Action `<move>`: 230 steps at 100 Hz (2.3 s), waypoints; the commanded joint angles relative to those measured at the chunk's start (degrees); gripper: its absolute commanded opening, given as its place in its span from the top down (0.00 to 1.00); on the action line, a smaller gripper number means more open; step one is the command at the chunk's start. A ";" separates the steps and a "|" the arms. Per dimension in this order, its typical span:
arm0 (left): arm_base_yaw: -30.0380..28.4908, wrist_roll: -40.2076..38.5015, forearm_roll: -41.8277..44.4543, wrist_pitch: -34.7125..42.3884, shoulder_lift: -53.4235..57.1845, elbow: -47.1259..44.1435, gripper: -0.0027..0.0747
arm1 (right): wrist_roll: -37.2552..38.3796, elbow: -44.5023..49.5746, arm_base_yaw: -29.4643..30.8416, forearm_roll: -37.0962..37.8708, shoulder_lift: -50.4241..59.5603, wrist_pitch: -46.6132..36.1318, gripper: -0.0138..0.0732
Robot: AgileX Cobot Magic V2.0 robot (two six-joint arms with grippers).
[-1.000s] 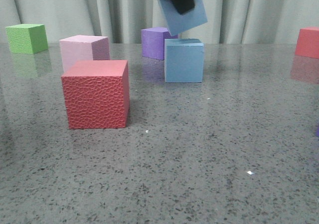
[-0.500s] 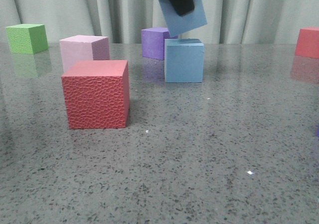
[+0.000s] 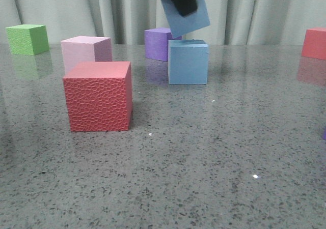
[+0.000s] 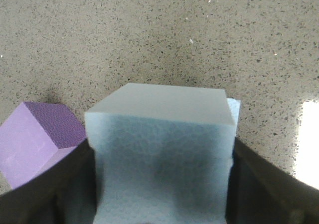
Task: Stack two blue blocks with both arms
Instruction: 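Lower the held cube onto the placed light-blue cube, aligning it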
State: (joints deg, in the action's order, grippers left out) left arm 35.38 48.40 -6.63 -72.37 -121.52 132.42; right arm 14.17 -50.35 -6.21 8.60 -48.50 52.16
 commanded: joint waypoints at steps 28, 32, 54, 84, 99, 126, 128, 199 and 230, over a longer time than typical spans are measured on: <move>0.56 0.05 -0.72 -0.91 3.39 0.22 0.59 | -0.34 -1.39 0.38 0.73 0.53 -3.43 0.15; 0.56 0.05 -0.57 -0.91 3.39 -0.01 0.59 | -0.34 -1.39 0.38 0.73 0.53 -3.43 0.15; 0.94 0.95 -0.37 -0.91 3.39 -0.10 0.59 | -0.34 -1.39 0.38 0.73 0.53 -3.47 0.15; 0.94 1.30 -0.37 -0.91 3.39 -0.10 0.59 | -0.34 -1.39 0.38 0.73 0.53 -3.47 0.15; 0.94 1.40 -0.37 -0.91 3.39 -0.10 0.58 | -0.34 -1.39 0.38 0.73 0.53 -3.47 0.15; 0.94 1.51 -0.37 -0.91 3.39 -0.10 0.58 | -0.34 -1.39 0.38 0.73 0.53 -3.47 0.15; 0.94 1.51 -0.37 -0.91 3.39 -0.10 0.57 | -0.34 -1.39 0.38 0.73 0.53 -3.47 0.15; 0.94 1.51 -0.67 -0.91 3.39 -0.10 0.18 | -0.34 -1.39 0.38 0.73 0.53 -3.47 0.15; 0.94 1.51 -0.67 -0.91 3.72 -0.10 0.15 | -0.34 -1.39 0.38 0.73 0.53 -3.47 0.15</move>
State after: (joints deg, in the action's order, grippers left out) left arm 35.74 49.88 -6.01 -72.37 -121.55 130.93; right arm 14.17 -50.35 -6.21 8.60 -48.50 51.89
